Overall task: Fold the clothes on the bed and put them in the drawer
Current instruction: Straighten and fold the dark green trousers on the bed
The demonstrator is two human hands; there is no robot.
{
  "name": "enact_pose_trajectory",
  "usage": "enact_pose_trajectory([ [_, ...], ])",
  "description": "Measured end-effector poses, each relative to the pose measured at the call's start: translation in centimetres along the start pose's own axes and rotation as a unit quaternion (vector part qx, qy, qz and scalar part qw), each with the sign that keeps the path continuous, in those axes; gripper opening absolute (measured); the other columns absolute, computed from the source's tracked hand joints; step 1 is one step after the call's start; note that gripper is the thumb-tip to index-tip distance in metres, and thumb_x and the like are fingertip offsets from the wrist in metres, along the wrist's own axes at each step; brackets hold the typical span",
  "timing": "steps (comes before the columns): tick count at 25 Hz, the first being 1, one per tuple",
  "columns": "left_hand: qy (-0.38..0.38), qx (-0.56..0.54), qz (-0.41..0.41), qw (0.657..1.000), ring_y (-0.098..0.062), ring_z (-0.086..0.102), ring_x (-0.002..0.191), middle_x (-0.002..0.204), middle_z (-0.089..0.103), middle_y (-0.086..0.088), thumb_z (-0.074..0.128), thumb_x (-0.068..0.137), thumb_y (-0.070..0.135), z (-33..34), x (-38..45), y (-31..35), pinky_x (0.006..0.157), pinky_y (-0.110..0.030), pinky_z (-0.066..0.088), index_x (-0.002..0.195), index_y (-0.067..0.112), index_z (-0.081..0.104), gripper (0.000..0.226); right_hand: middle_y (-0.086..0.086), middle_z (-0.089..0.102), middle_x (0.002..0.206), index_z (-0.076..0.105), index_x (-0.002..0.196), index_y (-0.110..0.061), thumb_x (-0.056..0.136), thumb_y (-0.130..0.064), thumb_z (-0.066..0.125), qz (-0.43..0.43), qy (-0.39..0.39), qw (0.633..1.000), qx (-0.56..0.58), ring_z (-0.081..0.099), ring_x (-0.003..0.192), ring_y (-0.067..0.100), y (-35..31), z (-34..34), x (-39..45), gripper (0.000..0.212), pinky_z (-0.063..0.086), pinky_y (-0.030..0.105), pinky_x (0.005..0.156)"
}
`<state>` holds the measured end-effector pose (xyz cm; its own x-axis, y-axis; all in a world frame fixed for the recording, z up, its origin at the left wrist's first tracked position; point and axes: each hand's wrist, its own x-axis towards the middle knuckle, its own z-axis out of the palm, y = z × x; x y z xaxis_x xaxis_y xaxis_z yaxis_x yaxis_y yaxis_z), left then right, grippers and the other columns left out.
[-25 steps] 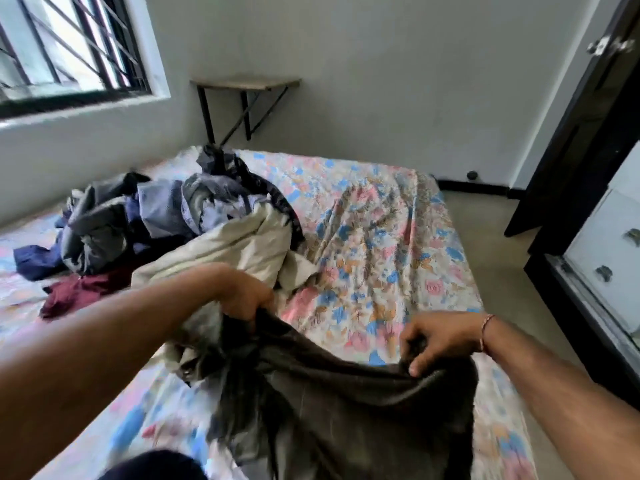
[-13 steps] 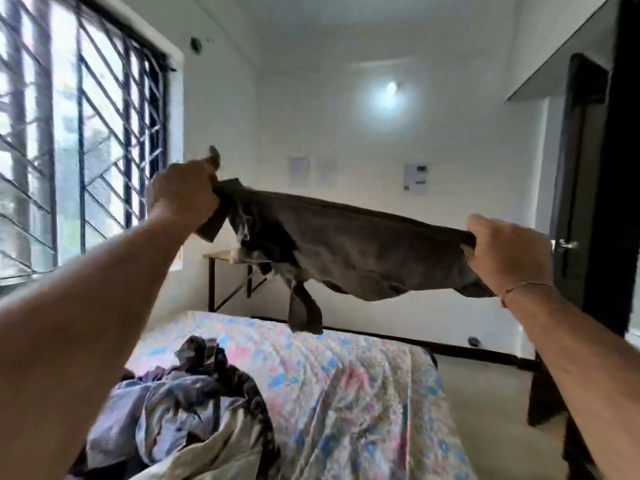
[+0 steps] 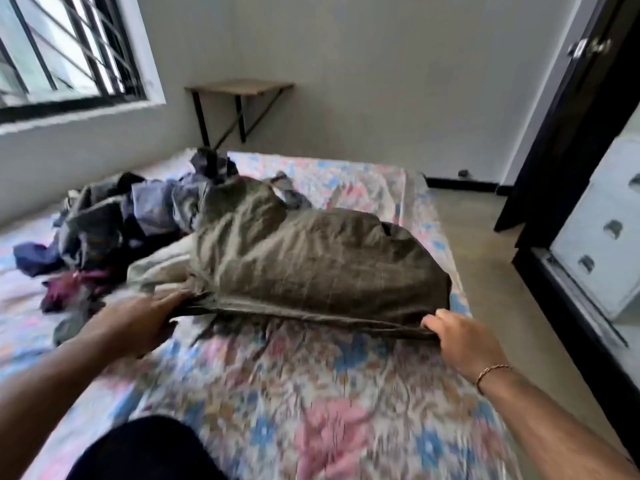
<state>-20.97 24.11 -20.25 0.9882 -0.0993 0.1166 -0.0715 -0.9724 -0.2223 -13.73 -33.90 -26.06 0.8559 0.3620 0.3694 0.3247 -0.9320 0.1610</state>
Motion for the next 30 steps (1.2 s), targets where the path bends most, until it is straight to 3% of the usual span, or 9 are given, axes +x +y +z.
enact_pose_trajectory([
  [5,-0.048,-0.069,0.047,0.995,-0.036,0.076,0.08,0.1,0.078,-0.012,0.063,0.086,0.046,4.3,-8.2,0.5,0.063,-0.041,0.058,0.151,0.037,0.041,0.07,-0.002,0.061,0.078,0.075,0.098,-0.026,0.065,-0.022,0.084,0.003,-0.081,0.996,0.043,0.067,0.064,0.026,-3.2,0.5,-10.4,0.034,0.047,0.034,0.044],
  [9,-0.188,-0.127,0.004,0.974,-0.023,0.07,0.116,0.126,0.074,-0.002,0.05,0.1,0.065,3.1,-10.0,1.4,0.093,-0.034,0.053,0.136,0.043,0.063,0.044,-0.002,0.065,0.078,0.079,0.099,-0.025,0.064,0.001,0.081,0.093,-0.11,0.986,0.09,0.066,0.069,0.03,-3.3,-1.1,-14.5,0.043,0.053,0.037,0.055],
  [12,-0.227,-0.191,-0.079,0.952,-0.023,0.071,0.094,0.096,0.076,-0.008,0.038,0.093,0.071,2.7,-8.3,1.4,0.081,-0.032,0.049,0.096,0.02,0.075,0.063,-0.004,0.066,0.093,0.077,0.109,-0.026,0.067,0.001,0.074,0.089,-0.126,0.98,0.128,0.067,0.086,0.027,-3.1,-1.2,-14.3,0.05,0.055,0.037,0.07],
  [14,-0.142,-0.252,-0.154,0.945,-0.027,0.068,0.074,0.081,0.073,-0.011,0.057,0.101,0.053,3.4,-5.4,1.1,0.064,-0.032,0.049,0.103,0.016,0.076,0.042,-0.006,0.059,0.121,0.066,0.128,-0.03,0.069,-0.015,0.069,0.045,-0.168,0.975,0.139,0.058,0.114,0.023,-2.0,-1.3,-13.9,0.061,0.051,0.04,0.094],
  [17,-0.108,-0.461,-0.303,0.827,-0.029,0.062,0.062,0.089,0.066,-0.018,0.066,0.102,0.021,4.5,-1.2,0.6,0.046,-0.031,0.053,0.112,0.01,0.06,0.015,-0.011,0.037,0.151,0.05,0.143,-0.033,0.074,-0.04,0.067,0.033,-0.178,0.958,0.222,0.032,0.139,0.013,-2.3,-2.3,-15.2,0.071,0.029,0.04,0.114],
  [19,-0.166,-0.507,-0.352,0.769,-0.029,0.059,0.064,0.088,0.06,-0.02,0.071,0.099,0.022,5.6,0.5,1.0,0.053,-0.035,0.056,0.107,0.003,0.06,0.023,-0.011,0.037,0.152,0.05,0.143,-0.032,0.079,-0.053,0.072,-0.006,-0.151,0.971,0.186,0.034,0.138,0.012,-4.1,-2.5,-15.7,0.071,0.031,0.04,0.114],
  [23,-0.108,-0.471,-0.358,0.799,-0.027,0.064,0.073,0.082,0.069,-0.012,0.081,0.09,0.024,7.0,0.4,2.9,0.071,-0.034,0.054,0.096,0.006,0.071,0.022,-0.006,0.06,0.133,0.066,0.13,-0.025,0.085,-0.055,0.063,-0.038,-0.118,0.985,0.121,0.056,0.122,0.016,-6.5,-1.2,-14.8,0.054,0.052,0.04,0.098],
  [27,0.031,-0.694,-0.38,0.611,-0.032,0.074,0.086,0.094,0.077,-0.015,0.069,0.098,0.026,7.0,-1.3,2.0,0.085,-0.048,0.061,0.097,0.011,0.07,0.015,-0.003,0.065,0.105,0.074,0.118,-0.013,0.06,-0.003,0.086,-0.005,-0.094,0.993,0.077,0.065,0.093,0.02,-6.9,-0.4,-12.8,0.059,0.059,0.039,0.076],
  [30,0.062,-0.644,-0.365,0.669,-0.025,0.07,0.077,0.09,0.075,-0.012,0.064,0.103,0.023,7.4,-3.1,2.9,0.07,-0.035,0.057,0.099,0.01,0.068,0.014,-0.013,0.049,0.099,0.056,0.147,-0.022,0.076,-0.003,0.07,0.048,-0.213,0.972,0.085,0.052,0.077,0.006,-7.5,-1.7,-11.3,0.075,0.049,0.023,0.068],
])
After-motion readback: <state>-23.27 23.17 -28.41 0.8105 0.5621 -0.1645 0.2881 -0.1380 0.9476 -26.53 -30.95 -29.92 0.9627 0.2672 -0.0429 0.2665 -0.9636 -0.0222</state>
